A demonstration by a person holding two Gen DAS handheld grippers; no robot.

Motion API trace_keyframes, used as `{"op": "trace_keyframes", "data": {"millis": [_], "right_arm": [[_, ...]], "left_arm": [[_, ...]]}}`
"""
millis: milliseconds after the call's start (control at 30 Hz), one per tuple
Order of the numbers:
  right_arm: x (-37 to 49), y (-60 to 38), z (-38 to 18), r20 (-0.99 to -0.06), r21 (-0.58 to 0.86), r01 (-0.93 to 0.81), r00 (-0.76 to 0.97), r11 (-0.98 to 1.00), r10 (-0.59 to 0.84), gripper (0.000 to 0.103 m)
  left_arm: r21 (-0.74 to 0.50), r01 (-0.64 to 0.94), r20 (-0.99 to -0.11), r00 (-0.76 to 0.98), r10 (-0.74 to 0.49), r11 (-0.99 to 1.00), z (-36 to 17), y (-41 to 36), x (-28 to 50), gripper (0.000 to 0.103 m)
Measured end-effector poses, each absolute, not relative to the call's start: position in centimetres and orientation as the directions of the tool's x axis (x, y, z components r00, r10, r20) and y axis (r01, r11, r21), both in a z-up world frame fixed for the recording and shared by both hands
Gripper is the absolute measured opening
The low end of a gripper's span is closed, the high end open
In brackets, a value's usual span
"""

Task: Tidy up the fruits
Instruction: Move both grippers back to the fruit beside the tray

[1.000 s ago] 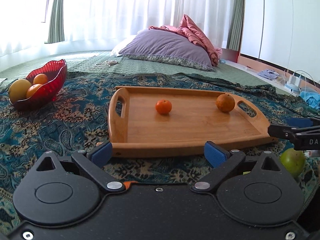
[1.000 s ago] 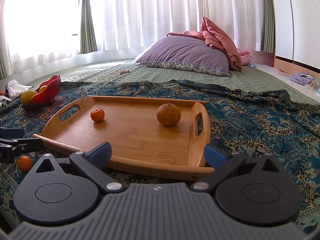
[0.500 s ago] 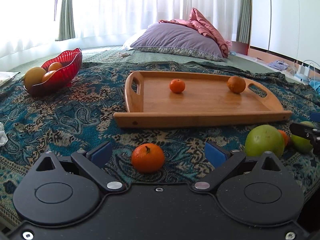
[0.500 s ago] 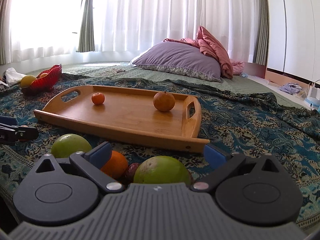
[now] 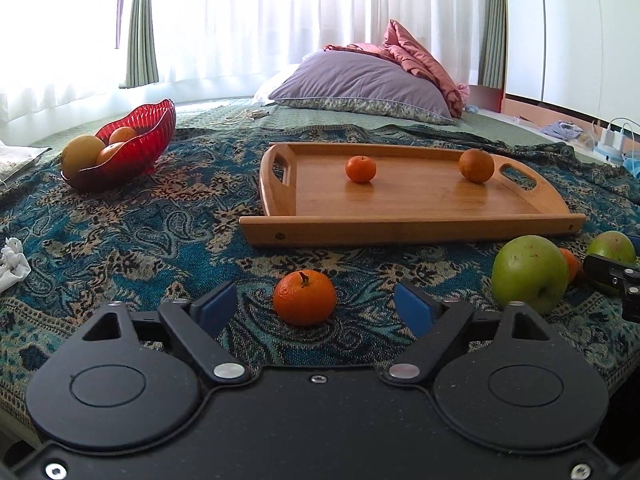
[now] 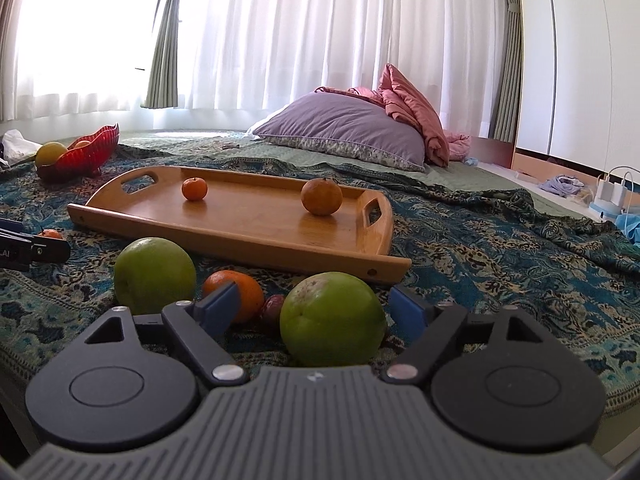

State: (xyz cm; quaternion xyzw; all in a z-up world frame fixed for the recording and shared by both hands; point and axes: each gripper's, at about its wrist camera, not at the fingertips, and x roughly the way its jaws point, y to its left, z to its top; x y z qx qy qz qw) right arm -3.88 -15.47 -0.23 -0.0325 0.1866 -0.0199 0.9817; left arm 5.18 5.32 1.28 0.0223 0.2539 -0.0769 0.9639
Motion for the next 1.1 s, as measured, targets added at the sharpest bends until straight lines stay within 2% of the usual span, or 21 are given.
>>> {"op": "trace_keyframes", "data": {"millis": [300,367,1100], "right_arm": [[-4.2,-15.5,-0.4,-0.363,-0.070,0.045,0.929,0.997,-0.068,0.082],[-4.2,-15.5,-0.5,-0.364,-0.071,0.049,0.929,0.996,-0.071,0.082],[-3.9,-16.0,-1.5,-0.405,-0.074,0.074,0.909,0.995,-0.098,0.076]], "left_arm": [[-0.018,0.156,-0.512,0.847,-0.143,0.988,1.2,5.5,5.3,0.053],[-0.025,0.156,-0.516,0.844,-0.146,0.987,1.1,5.6,5.3,0.050],[-0.021,0.141,-0.525,0.841,-0.131,0.990,1.1,6.0,5.5,0.037]]}}
